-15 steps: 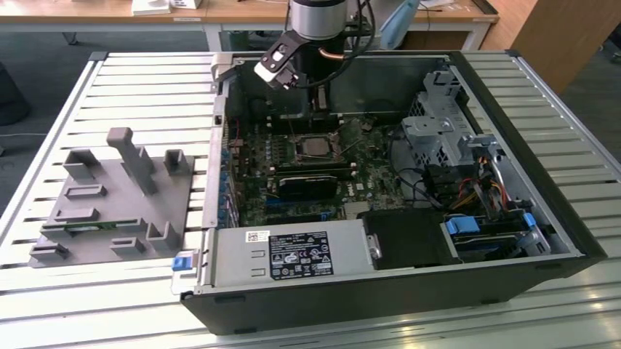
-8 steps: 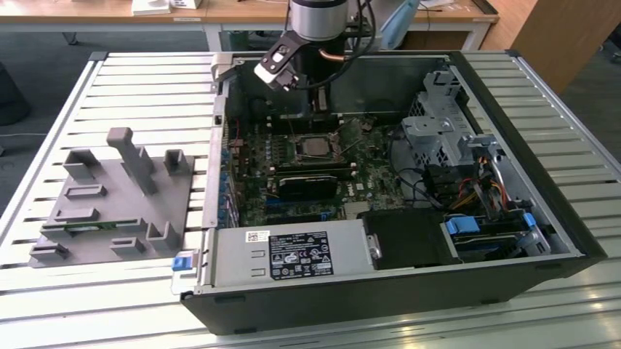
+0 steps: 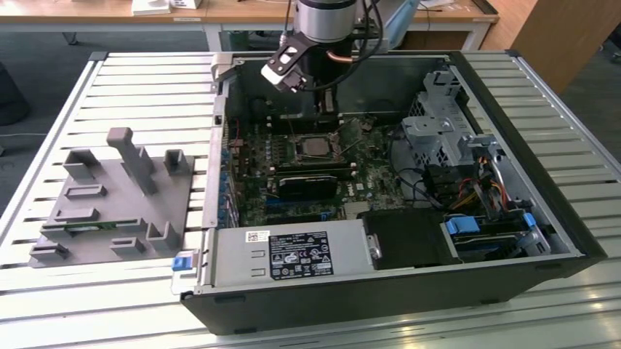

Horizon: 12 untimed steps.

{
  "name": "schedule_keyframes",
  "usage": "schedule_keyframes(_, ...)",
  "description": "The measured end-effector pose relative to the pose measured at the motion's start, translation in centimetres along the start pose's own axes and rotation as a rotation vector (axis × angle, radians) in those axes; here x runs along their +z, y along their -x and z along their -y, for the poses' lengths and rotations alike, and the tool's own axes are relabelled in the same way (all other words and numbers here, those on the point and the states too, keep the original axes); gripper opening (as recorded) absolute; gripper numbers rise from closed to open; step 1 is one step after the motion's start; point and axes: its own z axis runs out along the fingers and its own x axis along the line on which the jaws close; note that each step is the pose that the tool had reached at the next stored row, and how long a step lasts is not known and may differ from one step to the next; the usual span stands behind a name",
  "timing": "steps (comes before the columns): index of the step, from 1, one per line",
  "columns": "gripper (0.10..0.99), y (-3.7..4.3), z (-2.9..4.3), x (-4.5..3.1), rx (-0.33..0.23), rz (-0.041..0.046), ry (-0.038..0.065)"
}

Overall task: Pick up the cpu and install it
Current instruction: 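Close the cpu cover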

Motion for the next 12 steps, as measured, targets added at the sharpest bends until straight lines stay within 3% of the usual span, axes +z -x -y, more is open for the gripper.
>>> schedule_keyframes(3,0.106,-0.01,-0.86,0.04,0.000,0.0000,-0.004)
schedule_keyframes(12,0.106,0.02,-1.00,-0.95,0.000,-0.0002,-0.006)
